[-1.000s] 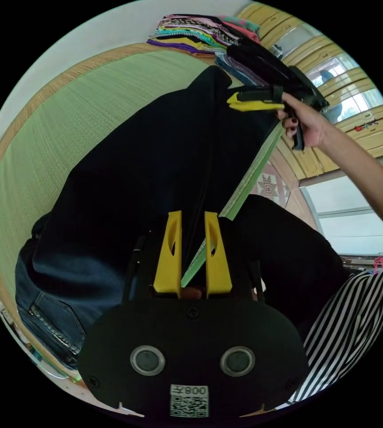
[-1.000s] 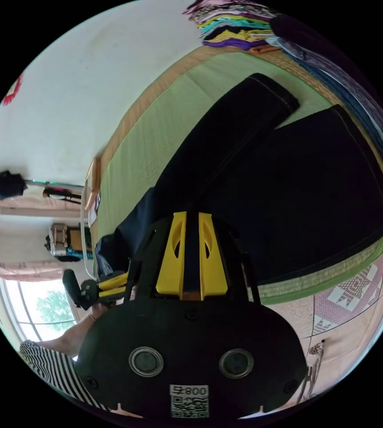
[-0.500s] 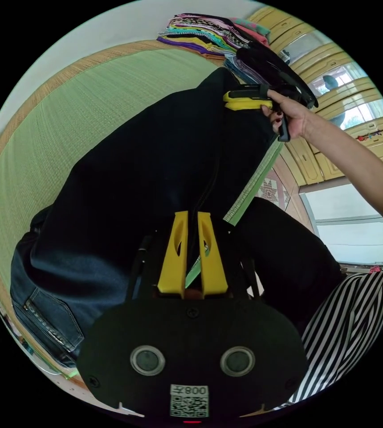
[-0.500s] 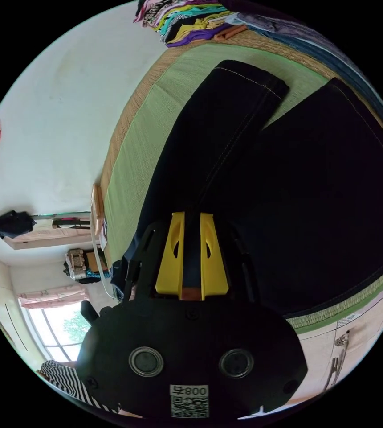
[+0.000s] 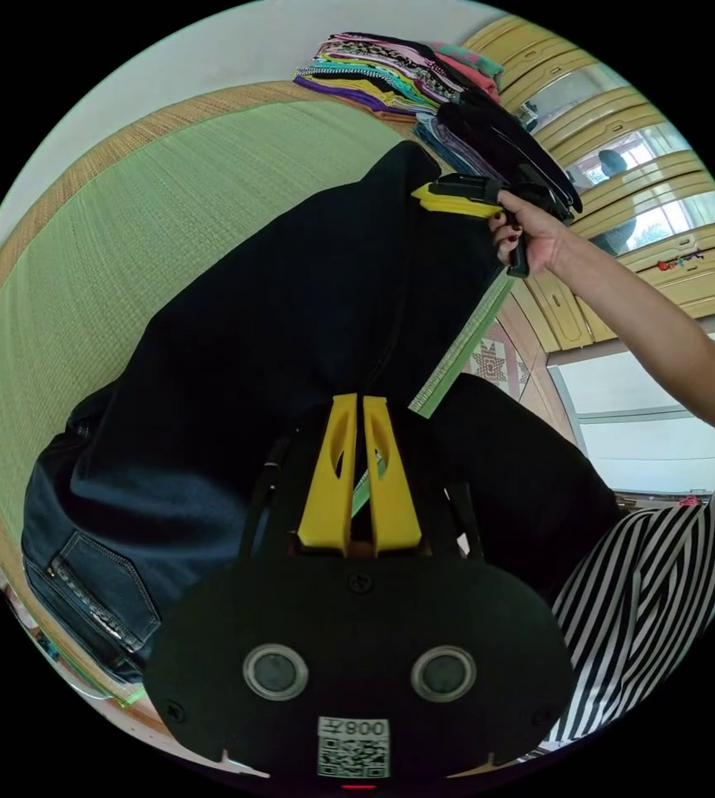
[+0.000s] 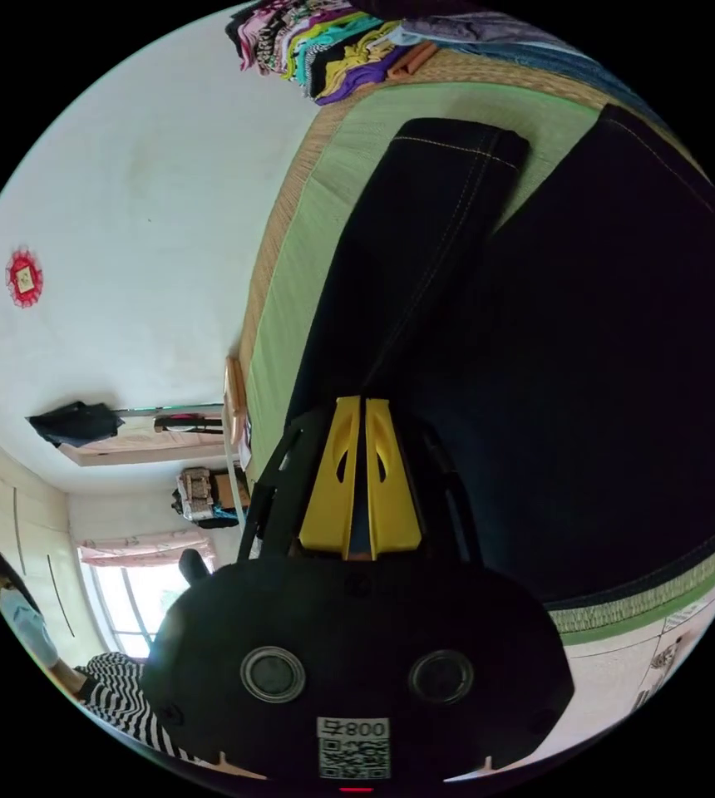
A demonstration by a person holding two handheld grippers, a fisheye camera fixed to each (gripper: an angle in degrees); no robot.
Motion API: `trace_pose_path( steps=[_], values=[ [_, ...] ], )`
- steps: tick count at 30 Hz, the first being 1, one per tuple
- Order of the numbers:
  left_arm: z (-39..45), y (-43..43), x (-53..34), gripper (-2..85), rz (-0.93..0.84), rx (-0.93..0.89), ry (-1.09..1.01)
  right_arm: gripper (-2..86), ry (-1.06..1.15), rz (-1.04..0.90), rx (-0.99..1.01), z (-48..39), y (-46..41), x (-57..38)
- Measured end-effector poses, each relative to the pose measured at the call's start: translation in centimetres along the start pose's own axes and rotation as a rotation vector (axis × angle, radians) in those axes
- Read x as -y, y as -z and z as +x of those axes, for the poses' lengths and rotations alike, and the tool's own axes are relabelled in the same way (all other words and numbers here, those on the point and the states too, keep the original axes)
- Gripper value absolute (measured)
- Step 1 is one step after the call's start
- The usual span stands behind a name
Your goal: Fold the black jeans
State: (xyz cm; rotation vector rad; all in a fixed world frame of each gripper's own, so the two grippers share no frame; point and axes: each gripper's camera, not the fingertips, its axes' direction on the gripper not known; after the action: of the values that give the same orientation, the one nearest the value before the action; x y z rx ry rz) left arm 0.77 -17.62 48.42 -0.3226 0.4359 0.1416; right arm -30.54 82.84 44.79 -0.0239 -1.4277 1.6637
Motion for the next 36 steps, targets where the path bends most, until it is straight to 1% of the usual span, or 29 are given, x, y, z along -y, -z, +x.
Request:
trace_pose_path(
  steps=[6, 9, 12, 15, 17, 23, 28, 33, 36],
  values=[
    [0.7, -0.4, 2.9, 1.0, 0.050, -0.014, -0.032, 0.5, 0.131, 0.052, 0.038, -3.0, 8.0, -2.8],
    [1.4, -1.0, 4.4, 1.0, 0.038, -0.012, -0.078, 0.4, 0.188, 0.064, 0.001, -4.3, 11.6, -5.2],
    [2.1, -2.4, 5.8, 1.0, 0.003, -0.017, -0.116, 0.4, 0.191, 0.081, -0.026, -3.9, 14.4, -7.8],
    [2.6, -4.5, 7.4, 1.0, -0.049, -0.019, -0.130, 0.5, 0.163, 0.074, -0.094, -2.3, 15.6, -10.0],
    [2.7, -6.4, 8.8, 1.0, -0.094, -0.021, -0.139, 0.5, 0.123, 0.066, -0.098, -0.6, 15.9, -10.6],
    [3.0, -9.5, 12.3, 1.4, -0.166, 0.013, -0.155, 0.4, 0.055, 0.043, -0.160, 1.8, 15.6, -10.4],
    [2.6, -10.9, 14.5, 2.4, -0.179, -0.016, -0.130, 0.5, 0.043, 0.016, -0.188, 2.0, 15.7, -9.3],
    [2.7, -10.8, 16.6, 3.5, -0.171, -0.023, -0.142, 0.8, 0.050, 0.022, -0.152, 1.3, 17.0, -8.5],
    [3.0, -9.9, 18.4, 3.7, -0.124, -0.052, -0.163, 1.2, 0.043, 0.028, -0.097, 1.2, 18.3, -8.1]
  ],
)
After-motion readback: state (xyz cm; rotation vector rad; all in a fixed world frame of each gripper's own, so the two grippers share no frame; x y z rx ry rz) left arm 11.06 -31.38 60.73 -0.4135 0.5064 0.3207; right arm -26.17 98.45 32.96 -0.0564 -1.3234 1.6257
